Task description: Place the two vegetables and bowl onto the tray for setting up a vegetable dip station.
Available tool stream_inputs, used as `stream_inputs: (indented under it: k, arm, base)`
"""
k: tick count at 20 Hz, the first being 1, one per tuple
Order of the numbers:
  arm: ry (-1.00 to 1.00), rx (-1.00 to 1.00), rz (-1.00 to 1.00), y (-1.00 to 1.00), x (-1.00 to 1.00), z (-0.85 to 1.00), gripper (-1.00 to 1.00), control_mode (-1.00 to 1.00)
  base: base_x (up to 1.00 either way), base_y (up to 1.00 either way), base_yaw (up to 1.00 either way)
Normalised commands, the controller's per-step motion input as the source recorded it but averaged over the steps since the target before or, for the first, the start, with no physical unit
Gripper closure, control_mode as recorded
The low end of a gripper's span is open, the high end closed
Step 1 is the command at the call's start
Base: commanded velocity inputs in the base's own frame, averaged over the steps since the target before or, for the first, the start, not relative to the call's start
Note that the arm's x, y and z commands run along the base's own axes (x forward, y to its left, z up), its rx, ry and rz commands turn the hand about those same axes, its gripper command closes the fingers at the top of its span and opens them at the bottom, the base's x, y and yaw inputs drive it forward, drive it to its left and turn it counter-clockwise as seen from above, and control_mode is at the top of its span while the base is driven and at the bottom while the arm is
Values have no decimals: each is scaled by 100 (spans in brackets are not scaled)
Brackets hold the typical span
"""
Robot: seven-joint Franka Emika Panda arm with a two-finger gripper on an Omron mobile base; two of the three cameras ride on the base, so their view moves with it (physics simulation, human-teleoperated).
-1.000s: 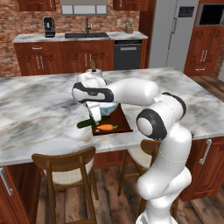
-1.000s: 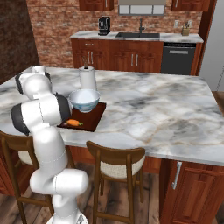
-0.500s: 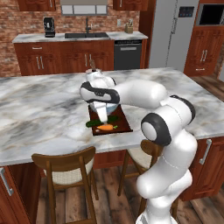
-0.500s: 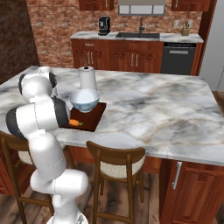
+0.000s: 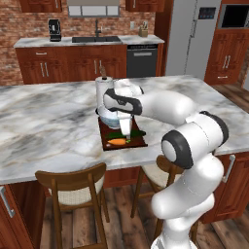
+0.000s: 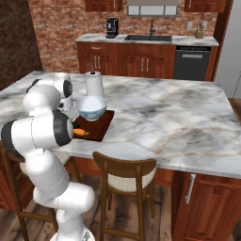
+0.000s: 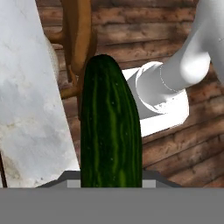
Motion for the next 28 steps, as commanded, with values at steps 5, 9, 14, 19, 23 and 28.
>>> stream_inputs:
  k: [5,9,14,19,23,28]
  arm:
    - [-1,-5,-12,-30,-1,0,100,-100]
    - [-5,-6,0,-24,0,-2,100,-100]
    - [-3,-2,0,-11,0,0,100,-100]
    - [-5,-1,0,-6,6,0,100,-100]
    - [-2,0,0,-9,18,-7,100,-100]
    - [-3,0,3,-10,20,-11,100,-100]
  base:
    - [0,0,0]
    - [0,0,0]
    - [0,0,0]
    - [0,0,0]
    - [0,0,0]
    - [0,0,0]
